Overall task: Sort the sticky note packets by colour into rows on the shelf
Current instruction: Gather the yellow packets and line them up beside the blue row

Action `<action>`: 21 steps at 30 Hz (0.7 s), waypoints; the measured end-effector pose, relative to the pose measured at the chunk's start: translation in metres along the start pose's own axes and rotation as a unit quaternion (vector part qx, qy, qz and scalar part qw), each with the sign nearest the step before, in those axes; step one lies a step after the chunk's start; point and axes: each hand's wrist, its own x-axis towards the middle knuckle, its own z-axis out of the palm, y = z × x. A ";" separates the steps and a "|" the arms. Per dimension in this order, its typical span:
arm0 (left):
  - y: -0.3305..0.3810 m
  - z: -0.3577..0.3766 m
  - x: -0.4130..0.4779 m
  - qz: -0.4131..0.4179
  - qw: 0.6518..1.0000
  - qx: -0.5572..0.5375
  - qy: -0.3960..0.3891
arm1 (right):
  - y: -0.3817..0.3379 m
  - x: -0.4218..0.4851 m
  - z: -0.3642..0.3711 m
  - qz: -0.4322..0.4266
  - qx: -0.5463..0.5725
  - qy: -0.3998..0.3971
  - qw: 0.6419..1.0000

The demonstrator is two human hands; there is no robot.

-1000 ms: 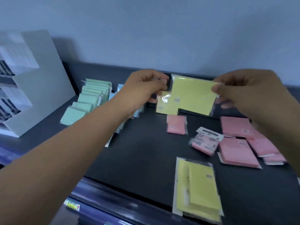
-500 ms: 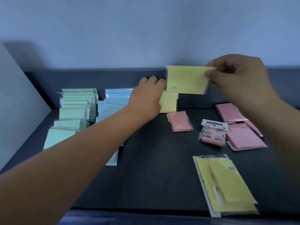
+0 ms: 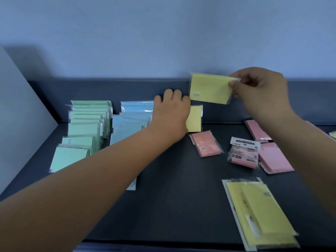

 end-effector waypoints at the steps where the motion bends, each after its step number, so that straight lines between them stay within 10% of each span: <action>1: 0.001 0.001 0.001 0.002 1.000 0.009 0.005 | 0.001 0.001 0.000 -0.004 0.000 -0.001 1.000; 21: -0.005 0.001 -0.011 0.096 0.989 0.065 0.095 | 0.023 0.001 0.049 0.018 -0.049 -0.114 0.992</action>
